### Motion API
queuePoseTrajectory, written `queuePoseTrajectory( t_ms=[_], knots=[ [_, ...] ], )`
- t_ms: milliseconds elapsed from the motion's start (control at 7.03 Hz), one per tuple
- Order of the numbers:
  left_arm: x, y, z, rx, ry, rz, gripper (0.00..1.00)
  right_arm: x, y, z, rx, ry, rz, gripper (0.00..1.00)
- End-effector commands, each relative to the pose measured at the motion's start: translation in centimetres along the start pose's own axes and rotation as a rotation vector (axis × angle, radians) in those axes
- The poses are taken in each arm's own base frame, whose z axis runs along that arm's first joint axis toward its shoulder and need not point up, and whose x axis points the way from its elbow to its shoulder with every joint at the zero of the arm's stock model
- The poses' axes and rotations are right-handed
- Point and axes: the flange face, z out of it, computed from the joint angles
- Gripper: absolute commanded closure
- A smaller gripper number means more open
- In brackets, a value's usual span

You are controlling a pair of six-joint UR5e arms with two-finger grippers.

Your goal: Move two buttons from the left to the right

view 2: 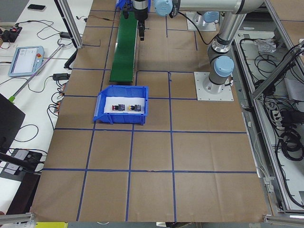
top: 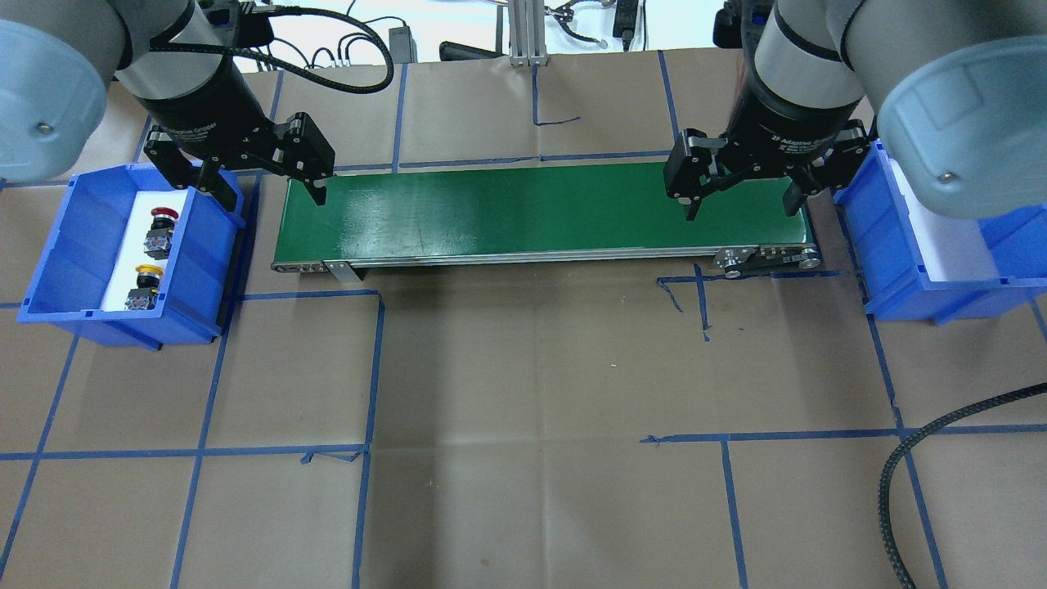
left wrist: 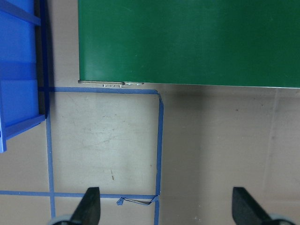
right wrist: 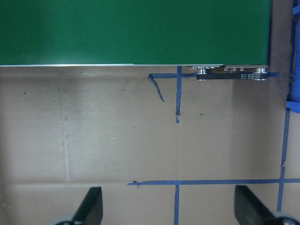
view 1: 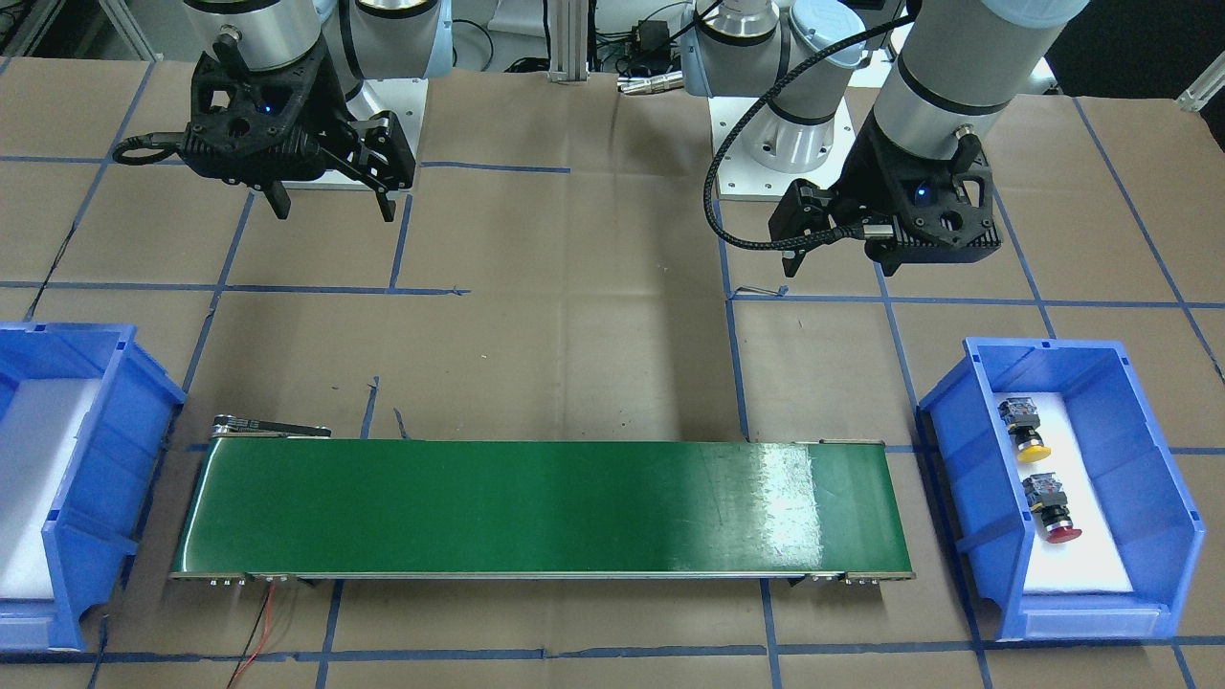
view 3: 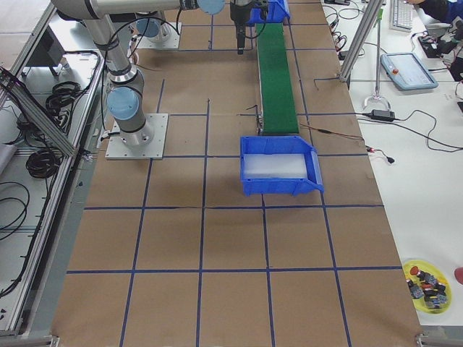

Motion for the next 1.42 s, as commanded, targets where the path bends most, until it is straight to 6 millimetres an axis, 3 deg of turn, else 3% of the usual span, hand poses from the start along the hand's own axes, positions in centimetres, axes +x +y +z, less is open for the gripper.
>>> queuePoseTrajectory(
  t_ms=[0,996,1138,1281],
  knots=[
    [0.0,0.1,0.0,-0.001,-0.003,0.000,0.00,0.0,0.0,0.0,0.000,0.004,0.004,0.00],
    [-0.9,-0.3,-0.1,0.002,0.002,0.009,0.00,-0.1,-0.3,0.5,-0.009,-0.001,0.010,0.00],
    [-2.2,-0.6,-0.3,0.008,-0.005,0.073,0.00,-0.1,-0.3,0.6,-0.012,-0.001,0.008,0.00],
    [-5.7,-1.4,-1.2,0.021,-0.008,0.115,0.00,-0.1,-0.3,0.6,-0.012,-0.001,0.008,0.00]
  ],
)
